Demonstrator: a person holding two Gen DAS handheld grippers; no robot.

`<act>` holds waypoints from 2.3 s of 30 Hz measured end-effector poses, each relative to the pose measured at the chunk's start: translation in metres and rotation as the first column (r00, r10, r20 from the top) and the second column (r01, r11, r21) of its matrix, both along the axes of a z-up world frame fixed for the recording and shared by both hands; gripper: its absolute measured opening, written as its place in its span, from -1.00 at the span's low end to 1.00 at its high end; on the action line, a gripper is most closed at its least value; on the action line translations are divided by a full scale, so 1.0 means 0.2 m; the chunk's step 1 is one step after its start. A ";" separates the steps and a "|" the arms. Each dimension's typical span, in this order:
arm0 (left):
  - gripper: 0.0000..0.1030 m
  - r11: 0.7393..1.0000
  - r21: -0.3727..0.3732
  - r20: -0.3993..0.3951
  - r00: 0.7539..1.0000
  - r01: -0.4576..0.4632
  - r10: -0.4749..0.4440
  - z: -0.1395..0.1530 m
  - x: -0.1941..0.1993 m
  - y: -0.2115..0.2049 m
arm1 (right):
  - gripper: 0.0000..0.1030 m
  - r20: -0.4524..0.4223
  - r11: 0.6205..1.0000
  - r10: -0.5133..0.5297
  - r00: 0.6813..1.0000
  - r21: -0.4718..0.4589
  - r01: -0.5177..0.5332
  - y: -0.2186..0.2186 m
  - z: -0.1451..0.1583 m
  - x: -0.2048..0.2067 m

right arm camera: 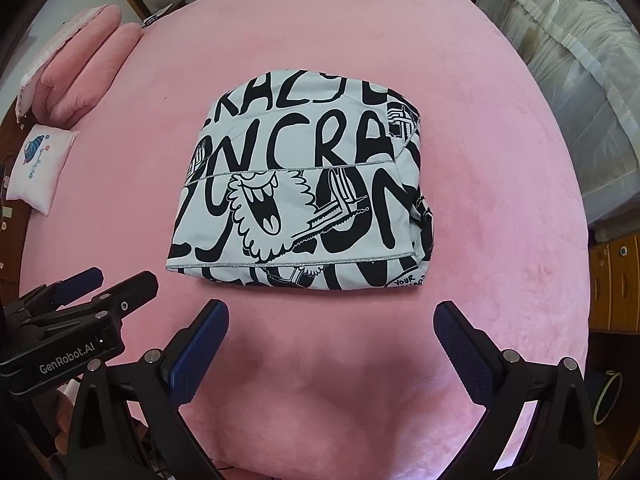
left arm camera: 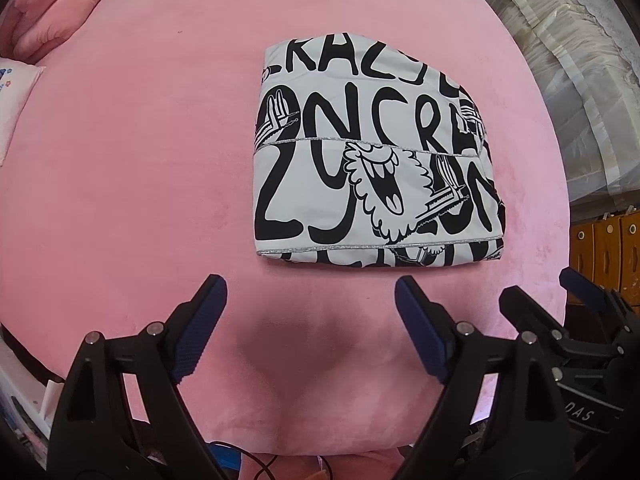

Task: Fold large clothes
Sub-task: 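Open both tools and withdraw from the squared bundle, then grasp the folded bundle's edge with both tools and lift it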

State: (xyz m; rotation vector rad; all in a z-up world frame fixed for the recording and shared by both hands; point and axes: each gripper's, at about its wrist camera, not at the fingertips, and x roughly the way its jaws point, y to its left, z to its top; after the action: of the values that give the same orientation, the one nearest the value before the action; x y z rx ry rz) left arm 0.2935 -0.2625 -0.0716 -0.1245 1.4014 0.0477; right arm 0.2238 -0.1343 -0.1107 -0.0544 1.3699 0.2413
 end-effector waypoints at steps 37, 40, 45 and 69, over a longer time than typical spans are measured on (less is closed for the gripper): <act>0.20 0.942 -0.334 -0.087 0.996 -0.016 -0.014 -0.62 0.42 0.43 | 1.00 -0.464 0.717 -0.116 0.878 0.573 0.398 -0.55 -1.09 0.74; 0.20 0.927 -0.375 -0.073 0.997 -0.020 -0.008 -0.65 0.49 0.48 | 1.00 -0.477 0.691 -0.087 0.875 0.604 0.398 -0.52 -1.13 0.79; 0.20 0.897 -0.438 -0.077 0.996 -0.066 0.035 -0.70 0.60 0.55 | 1.00 -0.477 0.703 -0.017 0.879 0.619 0.350 -0.40 -1.15 0.87; -0.25 0.884 -0.453 -0.002 0.992 -0.114 0.127 -0.69 0.66 0.49 | -0.47 -0.254 0.812 0.053 0.966 0.574 0.106 -0.07 -0.84 0.77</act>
State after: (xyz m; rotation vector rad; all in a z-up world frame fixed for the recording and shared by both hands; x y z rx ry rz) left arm 0.4259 -0.1646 -0.2096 -0.6005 1.3546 -0.1806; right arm 0.3785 -0.1480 -0.2793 0.5333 1.5016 0.6601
